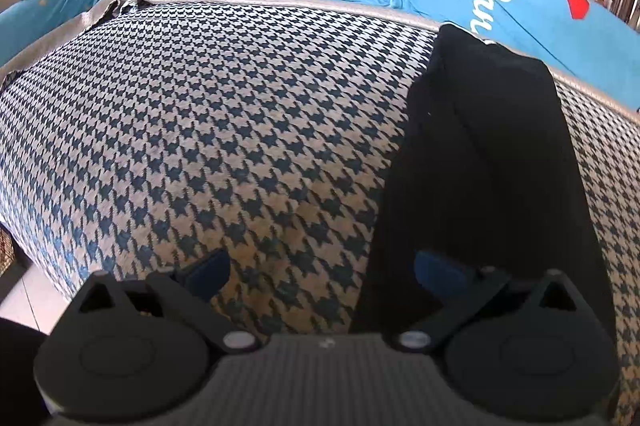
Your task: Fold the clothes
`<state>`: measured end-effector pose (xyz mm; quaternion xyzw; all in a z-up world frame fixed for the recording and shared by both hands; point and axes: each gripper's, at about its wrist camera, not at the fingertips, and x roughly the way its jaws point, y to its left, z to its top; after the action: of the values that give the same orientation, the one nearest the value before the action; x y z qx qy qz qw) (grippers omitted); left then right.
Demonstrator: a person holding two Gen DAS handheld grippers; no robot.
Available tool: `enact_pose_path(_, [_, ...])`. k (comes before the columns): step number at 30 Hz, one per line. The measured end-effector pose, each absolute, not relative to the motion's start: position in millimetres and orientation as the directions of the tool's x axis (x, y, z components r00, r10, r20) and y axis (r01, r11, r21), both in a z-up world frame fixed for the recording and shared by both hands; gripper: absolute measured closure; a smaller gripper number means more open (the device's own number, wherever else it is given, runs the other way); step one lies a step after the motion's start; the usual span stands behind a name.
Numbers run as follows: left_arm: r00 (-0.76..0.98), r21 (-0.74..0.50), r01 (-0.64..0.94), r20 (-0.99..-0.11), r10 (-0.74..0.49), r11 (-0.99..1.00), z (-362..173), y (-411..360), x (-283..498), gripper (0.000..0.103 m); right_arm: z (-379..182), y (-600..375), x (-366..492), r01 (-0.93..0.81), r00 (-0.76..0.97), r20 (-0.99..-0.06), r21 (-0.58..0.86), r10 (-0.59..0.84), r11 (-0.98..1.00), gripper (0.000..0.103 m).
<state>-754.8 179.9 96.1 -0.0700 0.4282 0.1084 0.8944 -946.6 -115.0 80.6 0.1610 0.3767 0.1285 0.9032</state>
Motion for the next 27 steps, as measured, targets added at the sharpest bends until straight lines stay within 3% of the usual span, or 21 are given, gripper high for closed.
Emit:
enact_pose_path(3, [0.607, -0.016, -0.247, -0.782, 0.142, 0.969, 94.9, 177.1, -754.5, 0.0, 81.7, -108.9, -934.9, -0.129, 0.689, -0.62, 0.403, 0.374, 0.906, 0.08])
enact_pose_path(6, [0.6, -0.018, -0.245, -0.788, 0.137, 0.969, 93.1, 177.8, -753.1, 0.0, 80.7, -101.9, -922.2, -0.137, 0.691, -0.607, 0.423, 0.393, 0.896, 0.073])
enact_pose_path(14, [0.569, 0.005, -0.25, -0.808, 0.151, 0.968, 86.6, 176.3, -749.1, 0.0, 64.9, -80.1, -893.5, -0.127, 0.668, -0.633, 0.42, 0.391, 0.899, 0.071])
enact_pose_path(17, [0.563, 0.029, -0.264, -0.807, 0.178, 0.964, 85.4, 176.2, -749.4, 0.0, 60.5, -74.4, -891.7, -0.123, 0.667, -0.65, 0.386, 0.364, 0.914, 0.09])
enact_pose_path(19, [0.56, 0.046, -0.274, -0.804, 0.198, 0.961, 85.3, 176.0, -749.9, 0.0, 60.2, -73.9, -893.9, -0.118, 0.674, -0.654, 0.365, 0.344, 0.924, 0.097])
enact_pose_path(27, [0.564, 0.09, -0.308, -0.784, 0.258, 0.947, 89.5, 174.9, -750.4, 0.0, 63.7, -62.7, -900.2, -0.116, 0.686, -0.685, 0.232, 0.247, 0.966, 0.098])
